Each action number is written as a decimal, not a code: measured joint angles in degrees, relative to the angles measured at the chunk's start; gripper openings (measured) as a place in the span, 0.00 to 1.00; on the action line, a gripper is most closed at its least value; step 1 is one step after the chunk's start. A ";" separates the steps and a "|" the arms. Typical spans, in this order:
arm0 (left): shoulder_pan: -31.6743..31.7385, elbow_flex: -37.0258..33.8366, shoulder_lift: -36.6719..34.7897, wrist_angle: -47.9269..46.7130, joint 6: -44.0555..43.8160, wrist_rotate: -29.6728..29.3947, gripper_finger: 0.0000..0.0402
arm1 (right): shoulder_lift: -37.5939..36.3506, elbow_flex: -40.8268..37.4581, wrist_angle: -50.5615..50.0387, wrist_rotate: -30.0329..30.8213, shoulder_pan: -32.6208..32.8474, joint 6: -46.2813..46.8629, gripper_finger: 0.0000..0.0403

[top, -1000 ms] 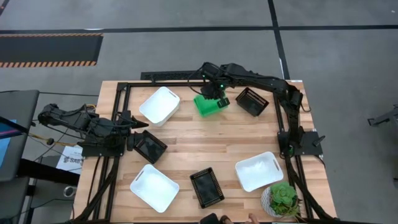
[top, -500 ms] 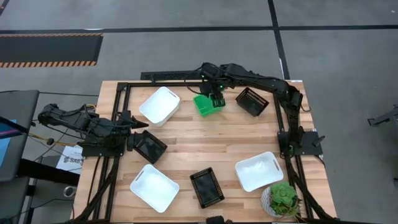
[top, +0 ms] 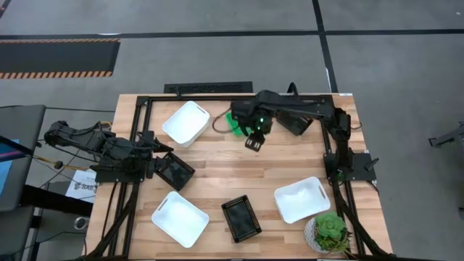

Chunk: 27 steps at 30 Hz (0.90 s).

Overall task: Stack baskets by color
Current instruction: Put the bottom black bin on top of the top black bin

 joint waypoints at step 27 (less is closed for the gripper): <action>0.00 0.00 0.00 -0.33 0.20 1.37 0.63 | 6.66 -0.23 16.08 11.90 38.98 64.75 0.45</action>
